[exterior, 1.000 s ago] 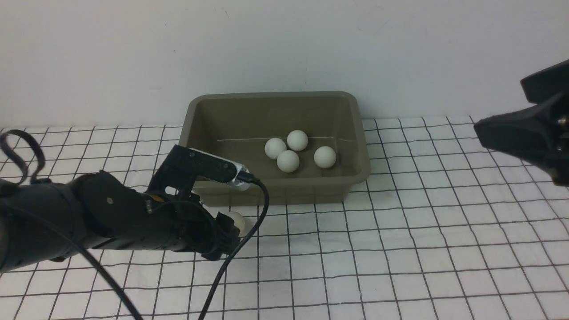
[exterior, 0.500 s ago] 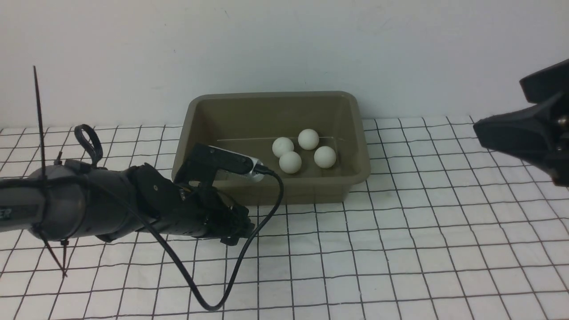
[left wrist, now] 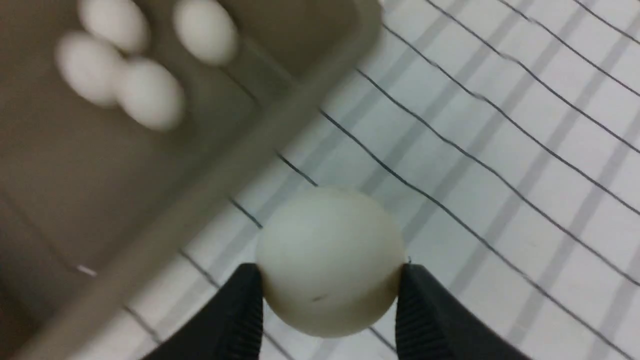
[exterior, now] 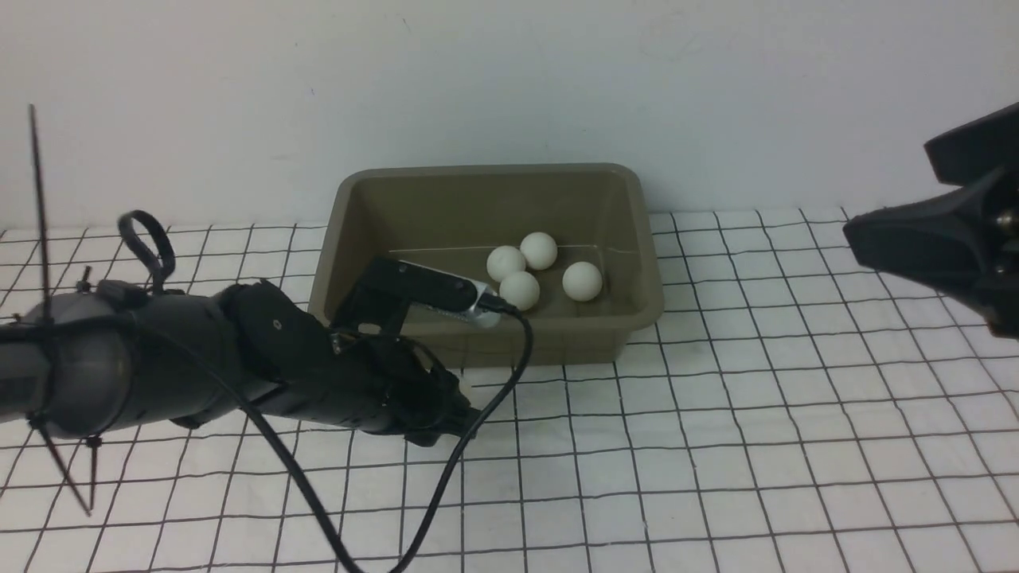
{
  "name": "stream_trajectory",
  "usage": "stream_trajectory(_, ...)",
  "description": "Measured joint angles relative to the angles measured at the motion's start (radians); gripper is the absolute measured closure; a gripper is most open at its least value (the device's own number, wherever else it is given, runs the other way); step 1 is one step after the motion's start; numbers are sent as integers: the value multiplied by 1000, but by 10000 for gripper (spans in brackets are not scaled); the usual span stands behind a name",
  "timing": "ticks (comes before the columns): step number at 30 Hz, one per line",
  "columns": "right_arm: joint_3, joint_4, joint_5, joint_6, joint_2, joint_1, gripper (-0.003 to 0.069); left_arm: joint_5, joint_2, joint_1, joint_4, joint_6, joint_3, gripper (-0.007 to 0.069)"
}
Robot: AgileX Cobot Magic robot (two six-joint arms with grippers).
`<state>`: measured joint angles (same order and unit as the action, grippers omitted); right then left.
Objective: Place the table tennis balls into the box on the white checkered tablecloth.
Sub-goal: 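Reach for and grasp a ping pong ball on the table beside the basket, then drop the ball into the bin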
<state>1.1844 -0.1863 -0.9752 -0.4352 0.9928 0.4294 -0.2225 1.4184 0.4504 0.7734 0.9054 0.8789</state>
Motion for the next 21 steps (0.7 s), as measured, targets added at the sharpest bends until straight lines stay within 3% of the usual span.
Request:
stream_trajectory(4,0,-29,-8,-3,0,0,144,257,84,-96,10,163,7,317)
stream_trajectory(7,0,-40,-7,-3,0,0,144,298,192,-161,9,230,50,317)
stream_trajectory(10,0,-37,6,-4,0,0,144,223,297,-200,12,247,123,274)
stream_trajectory(14,-1,-9,10,-6,-3,0,144,27,366,-208,84,237,234,122)
stream_trajectory(21,-4,118,53,17,-120,0,144,-101,227,-208,165,243,282,92)
